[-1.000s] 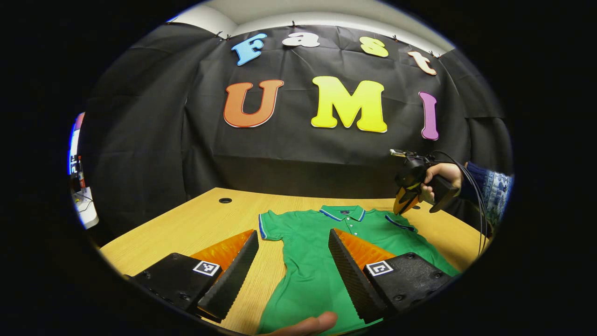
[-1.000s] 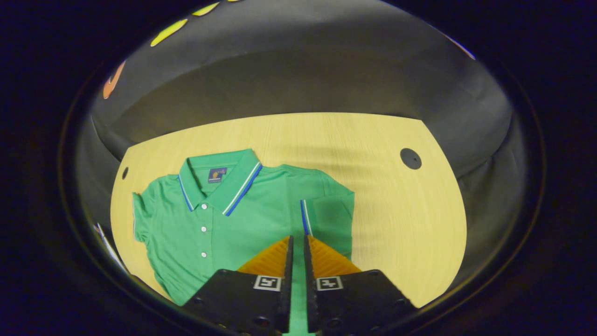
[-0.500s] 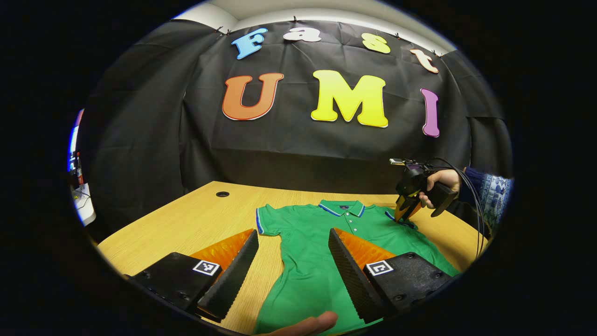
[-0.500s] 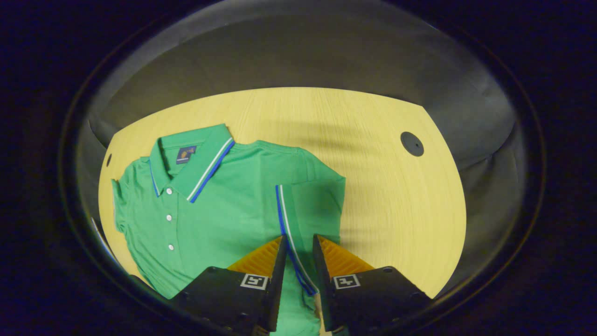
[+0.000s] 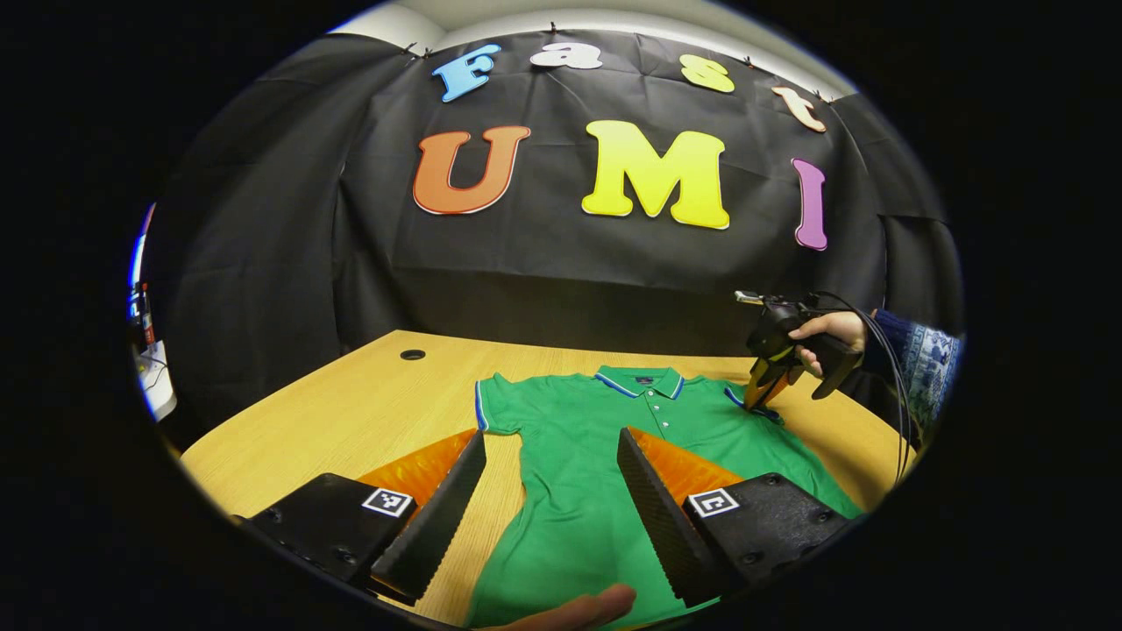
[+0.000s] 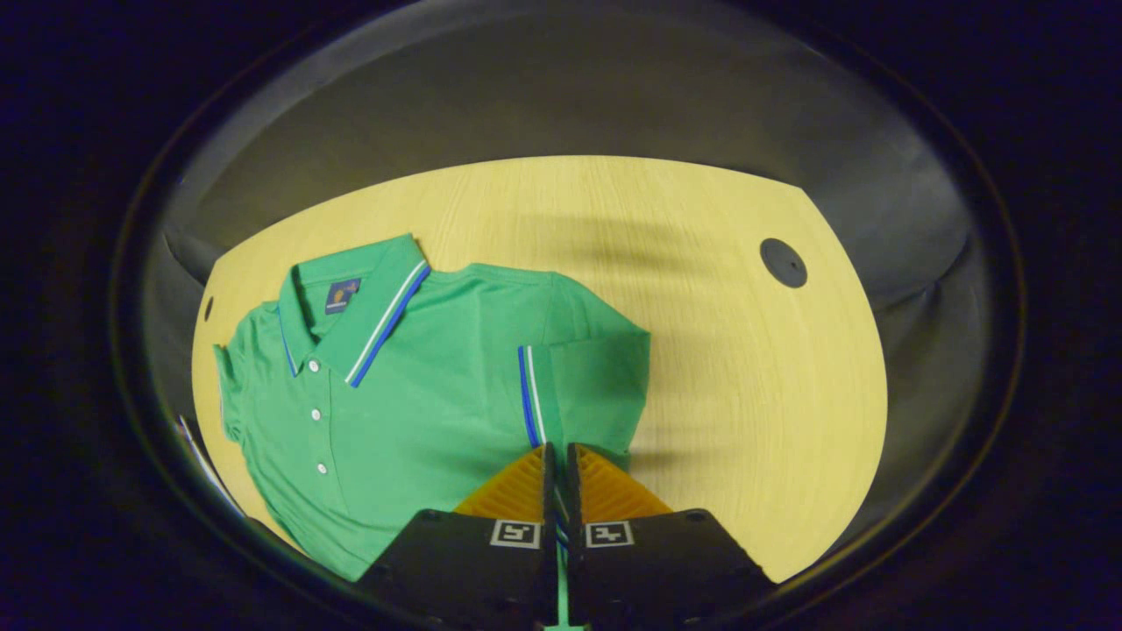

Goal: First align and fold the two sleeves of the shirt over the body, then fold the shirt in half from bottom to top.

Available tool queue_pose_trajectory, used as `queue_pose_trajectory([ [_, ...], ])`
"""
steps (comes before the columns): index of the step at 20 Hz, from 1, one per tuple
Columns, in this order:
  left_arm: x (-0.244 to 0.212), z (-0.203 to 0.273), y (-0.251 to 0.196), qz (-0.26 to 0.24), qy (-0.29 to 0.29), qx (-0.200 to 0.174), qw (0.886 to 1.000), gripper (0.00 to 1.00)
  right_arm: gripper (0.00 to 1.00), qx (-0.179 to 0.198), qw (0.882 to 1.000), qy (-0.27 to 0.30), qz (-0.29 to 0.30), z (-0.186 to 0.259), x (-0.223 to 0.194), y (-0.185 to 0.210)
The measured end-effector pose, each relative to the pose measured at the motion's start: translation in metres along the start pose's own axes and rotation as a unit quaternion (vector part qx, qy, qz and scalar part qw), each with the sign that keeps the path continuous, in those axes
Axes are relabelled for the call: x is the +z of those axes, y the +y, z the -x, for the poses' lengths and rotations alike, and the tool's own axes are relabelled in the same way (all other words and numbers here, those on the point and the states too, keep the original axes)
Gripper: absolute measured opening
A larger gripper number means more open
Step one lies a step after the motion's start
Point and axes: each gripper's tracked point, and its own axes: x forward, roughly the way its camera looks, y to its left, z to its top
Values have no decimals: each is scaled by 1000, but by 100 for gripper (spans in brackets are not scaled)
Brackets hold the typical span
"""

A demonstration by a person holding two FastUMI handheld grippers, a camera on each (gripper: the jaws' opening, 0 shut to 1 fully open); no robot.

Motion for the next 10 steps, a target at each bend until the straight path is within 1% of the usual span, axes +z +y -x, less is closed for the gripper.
queue_pose_trajectory([
  [1,-2,0,1,0,2,0,1000,98,0,0,1000,1,-3,0,0,-1],
  [4,0,1,3,-2,-1,3,1000,98,0,3,1000,-6,-1,10,2,1],
  [8,-4,2,4,3,4,3,1000,98,0,12,999,-29,11,29,8,16],
  [10,-4,4,7,4,3,4,1000,98,0,31,999,-32,13,36,8,35],
])
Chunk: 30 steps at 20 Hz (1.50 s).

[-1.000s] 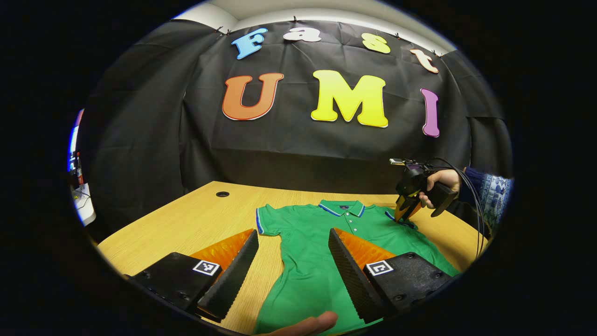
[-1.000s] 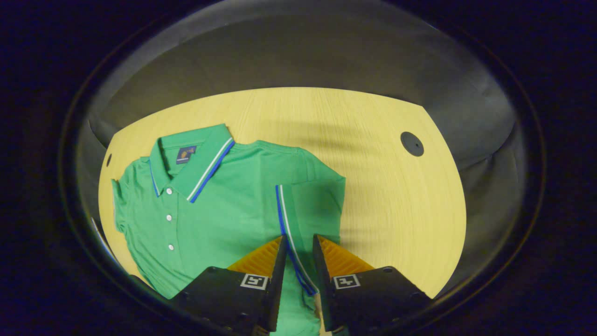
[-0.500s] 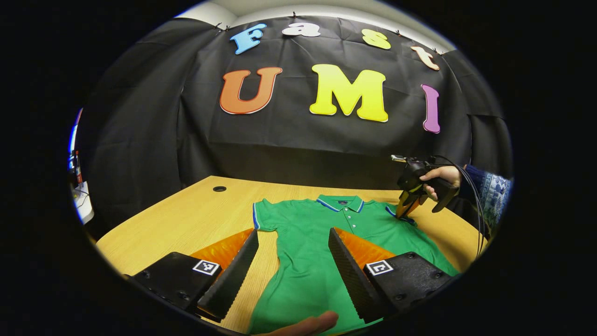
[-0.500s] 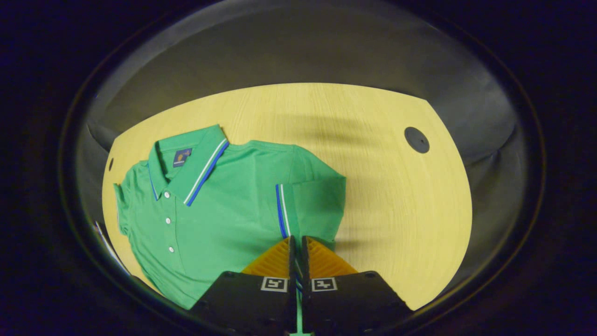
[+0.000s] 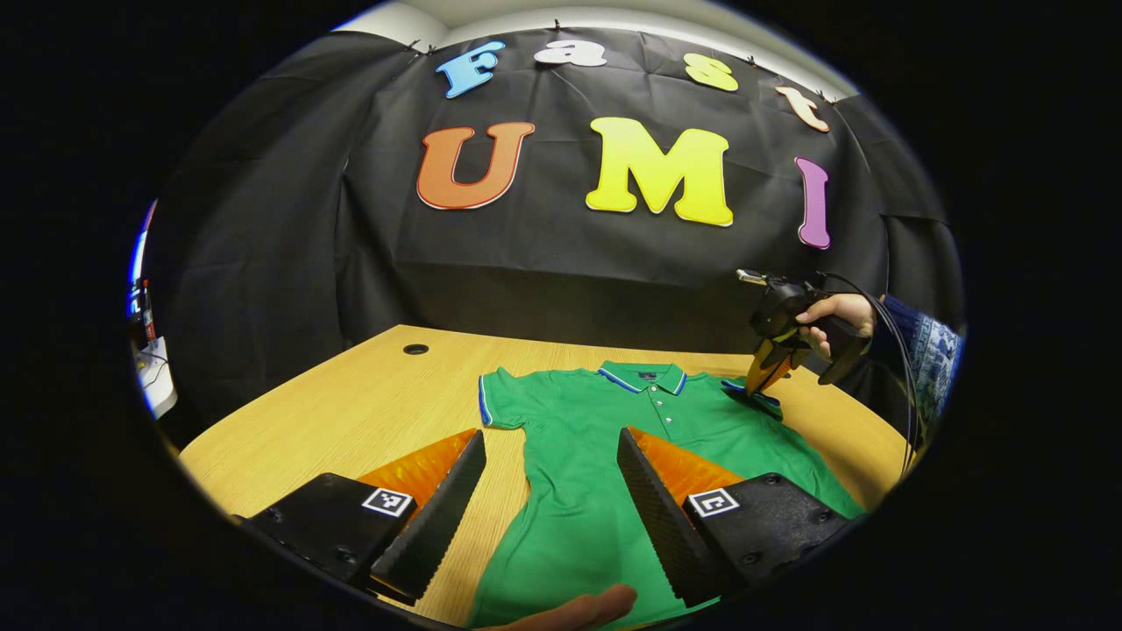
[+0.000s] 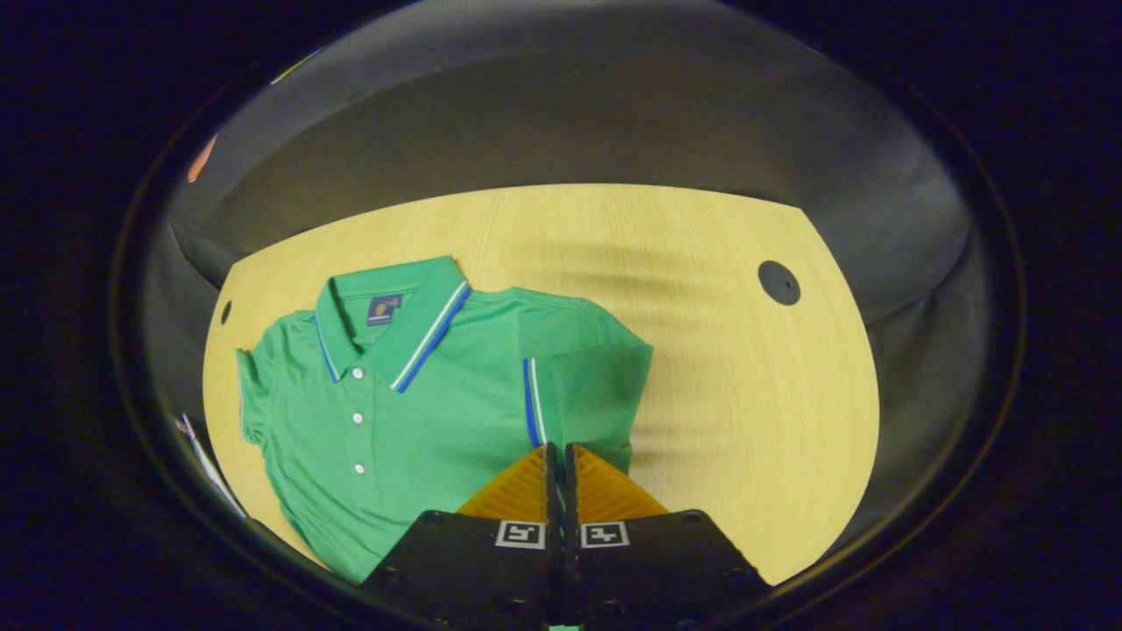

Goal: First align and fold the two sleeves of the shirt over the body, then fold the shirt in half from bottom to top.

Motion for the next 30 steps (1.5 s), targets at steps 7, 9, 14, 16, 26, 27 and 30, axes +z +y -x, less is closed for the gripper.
queue_pose_trajectory([
  [7,0,7,12,-7,-8,11,1000,98,0,85,996,-6,12,-4,-8,82],
  [9,-4,8,17,-10,-3,13,1000,98,0,76,997,-4,31,-12,-13,87],
  [14,-13,2,34,26,24,28,999,98,43,106,994,-34,20,-2,-10,99],
  [16,-13,-10,48,16,36,37,999,98,75,111,992,-51,27,11,-10,96],
  [26,29,-111,78,12,69,59,996,97,96,114,968,-219,49,139,-33,67],
  [27,30,-125,78,18,82,55,995,97,96,122,962,-238,51,155,-39,67],
  [30,42,-167,91,7,110,76,991,96,96,113,942,-308,66,202,-53,54],
])
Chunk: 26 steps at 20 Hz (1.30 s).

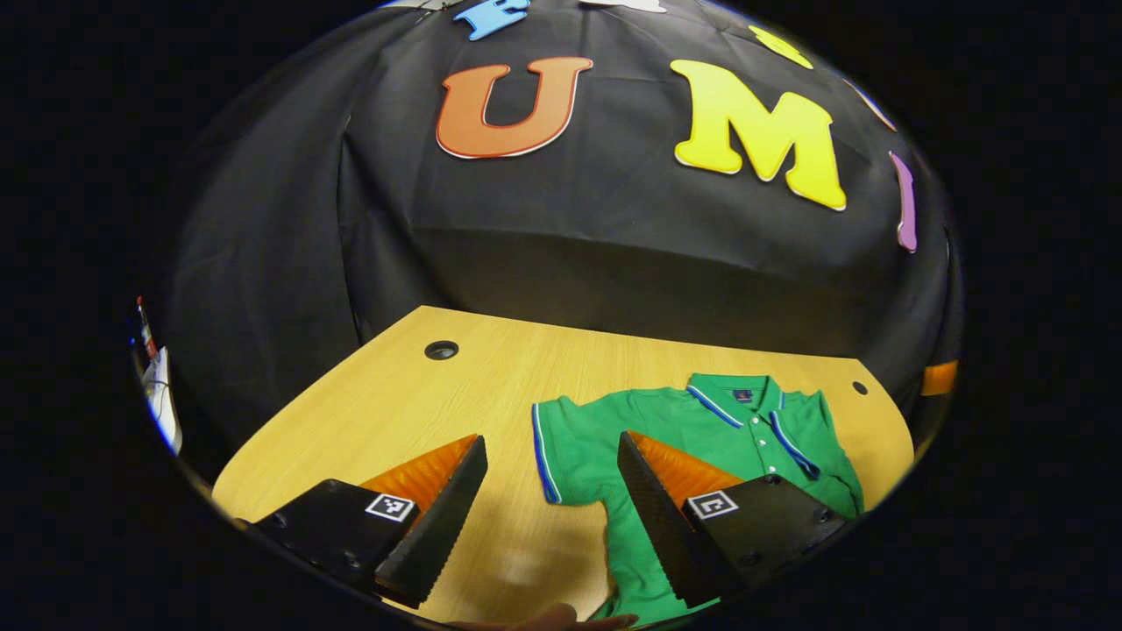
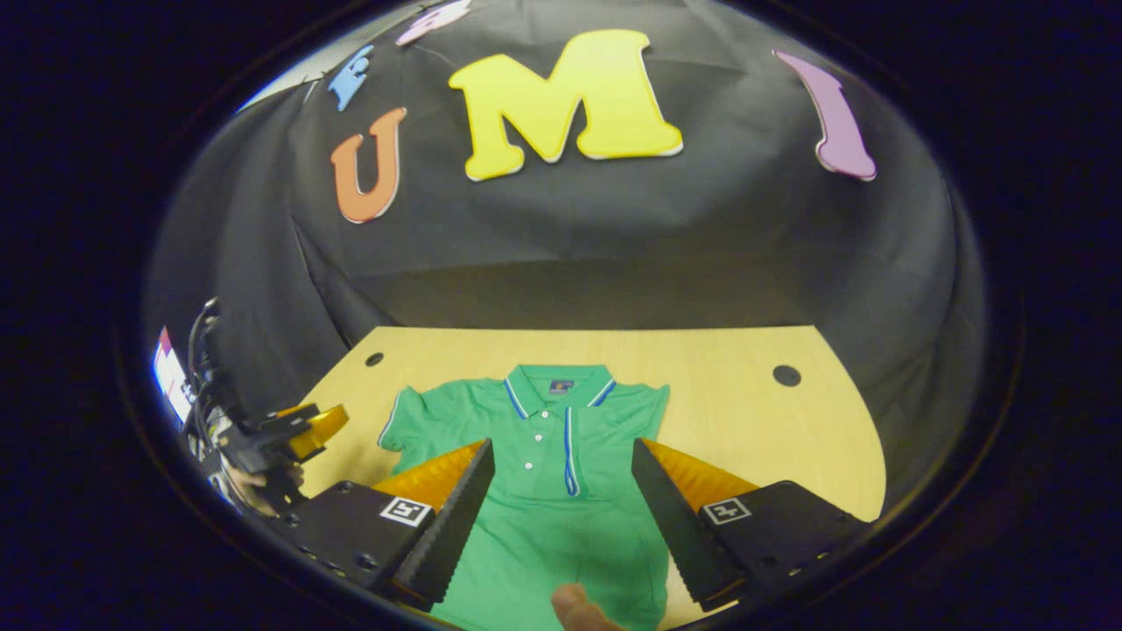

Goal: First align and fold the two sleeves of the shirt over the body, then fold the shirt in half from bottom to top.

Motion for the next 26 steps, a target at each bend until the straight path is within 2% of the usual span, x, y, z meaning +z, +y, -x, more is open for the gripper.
queue_pose_trajectory([
  [1,4,-17,1,-4,3,4,1000,96,92,-4,1000,-24,9,17,4,0],
  [2,5,-32,3,-4,14,8,1000,96,96,-7,999,-44,15,33,8,0],
  [3,3,-46,3,-3,27,5,1000,96,92,-8,998,-62,20,46,7,0],
  [5,-12,-73,3,5,60,6,998,94,96,-13,995,-99,26,76,13,-6],
  [7,-26,-90,1,3,83,4,997,90,96,-33,989,-137,37,104,17,-20],
  [8,-34,-96,1,-9,97,5,995,85,96,-42,987,-151,41,115,18,-27],
  [10,-53,-105,-5,-19,129,-2,991,75,96,-51,983,-172,35,134,17,-34],
  [11,-61,-108,-9,-12,146,-5,989,72,92,-51,983,-177,25,141,18,-36],
  [12,-67,-109,-8,3,163,-2,987,69,96,-46,982,-183,17,147,16,-34],
  [14,-70,-109,-7,24,177,4,984,66,96,-44,979,-199,14,157,21,-40],
  [16,-71,-111,-2,18,188,7,982,63,92,-51,975,-213,25,163,24,-45],
  [18,-72,-111,-1,11,196,9,980,63,96,-45,974,-220,27,169,17,-34],
  [20,-73,-109,1,-1,206,12,978,54,96,-34,975,-218,21,168,12,-30],
  [22,-73,-110,-2,-6,213,6,977,36,96,-33,976,-213,21,165,8,-31],
  [24,-73,-111,-4,-3,217,3,976,30,96,-37,977,-207,25,164,5,-32],
  [26,-73,-110,-7,-11,219,5,976,16,96,-36,978,-204,29,164,1,-29],
])
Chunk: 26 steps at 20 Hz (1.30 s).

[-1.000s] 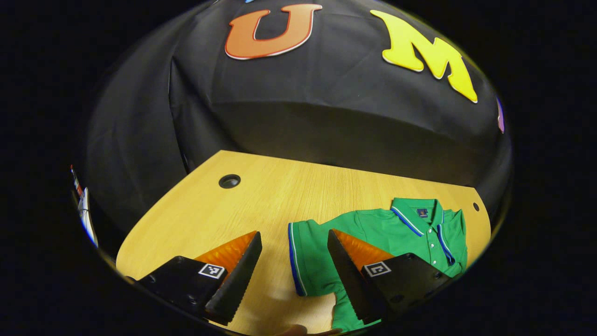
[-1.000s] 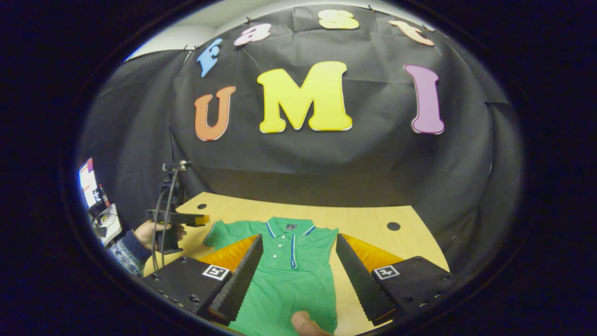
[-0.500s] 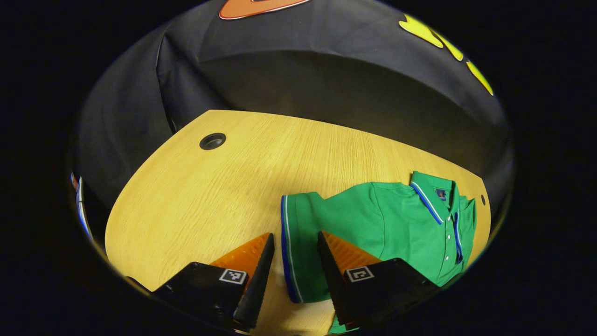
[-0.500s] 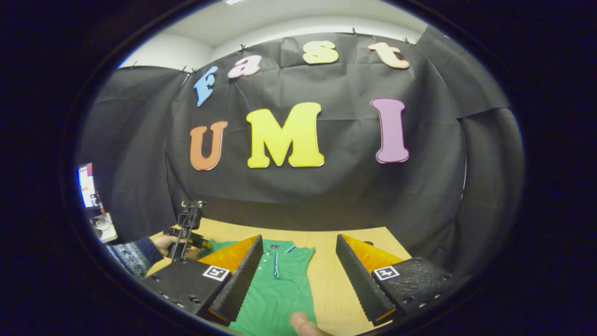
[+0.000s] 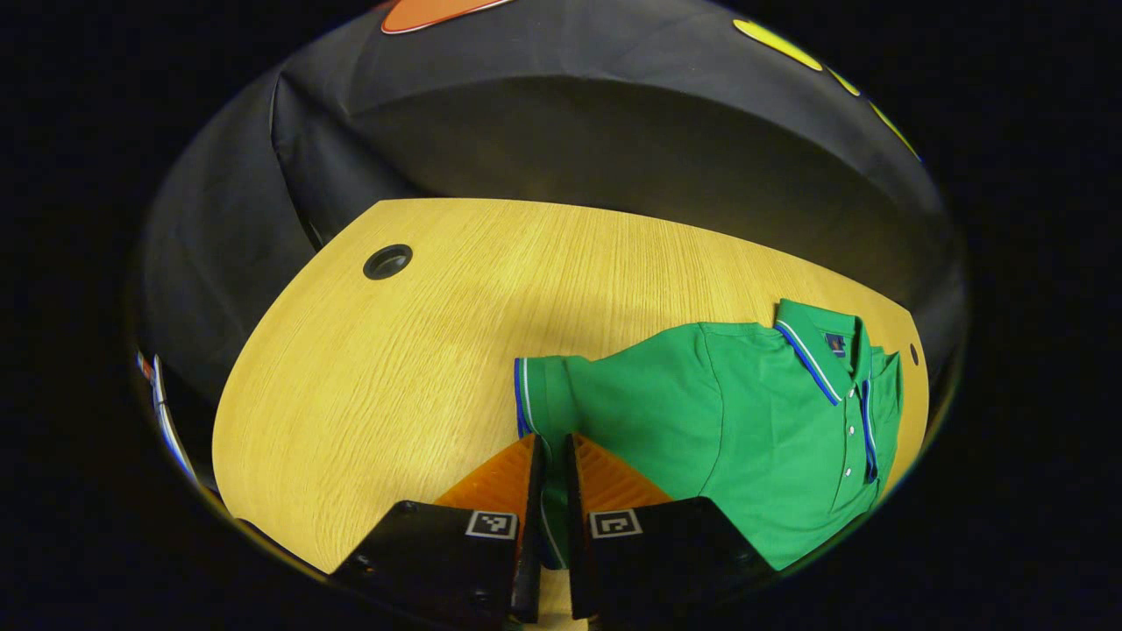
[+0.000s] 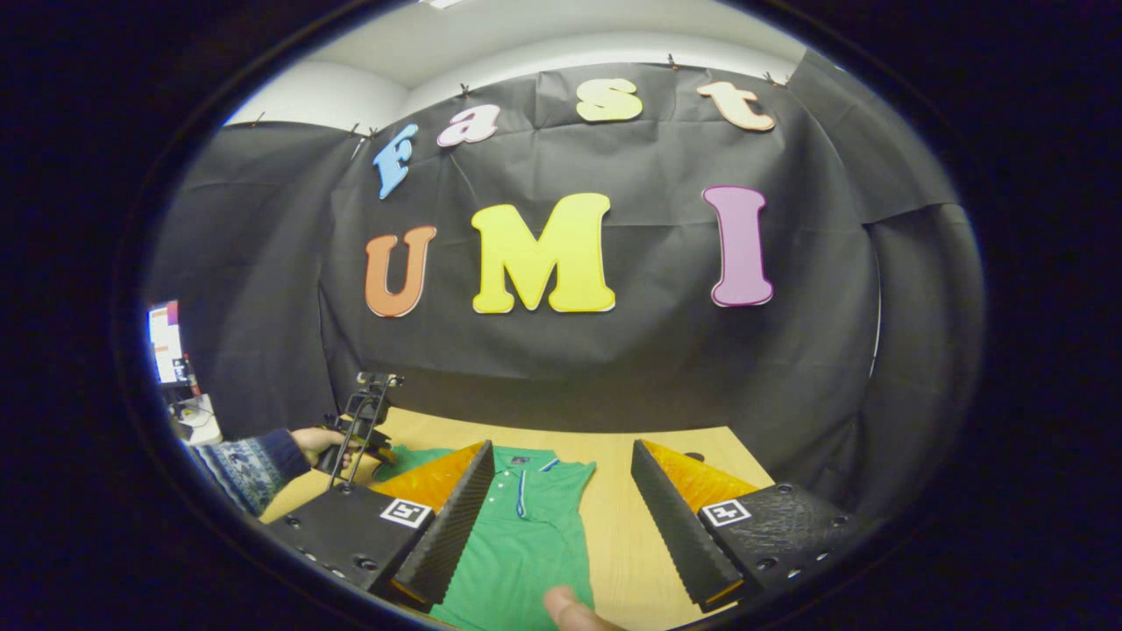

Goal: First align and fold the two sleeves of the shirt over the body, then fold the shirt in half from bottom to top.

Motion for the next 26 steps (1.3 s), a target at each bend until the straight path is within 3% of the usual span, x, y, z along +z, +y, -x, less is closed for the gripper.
queue_pose_trajectory([
  [4,5,5,-8,-19,3,-6,1000,2,96,-2,1000,-6,18,4,6,4],
  [10,14,18,-22,-13,-1,-26,1000,2,95,2,1000,-9,16,12,8,4],
  [12,12,15,-13,-22,3,-10,1000,3,95,2,1000,-4,14,11,5,3],
  [13,11,13,-6,-23,6,2,1000,10,95,1,1000,-1,14,10,2,1],
  [14,8,11,-2,-24,12,5,1000,3,95,1,1000,2,13,9,0,0],
  [17,-5,12,-13,-1,31,-30,999,4,95,3,1000,9,10,7,-3,1],
  [18,-7,15,-19,5,36,-43,998,13,95,5,1000,10,10,6,-4,2],
  [20,-4,16,-19,5,33,-40,999,58,95,12,1000,14,9,2,-6,7],
  [21,-3,17,-19,3,31,-39,999,49,93,17,1000,17,8,2,-8,11],
  [26,-8,4,-8,-5,39,-22,999,49,92,30,999,29,1,2,-11,14],
])
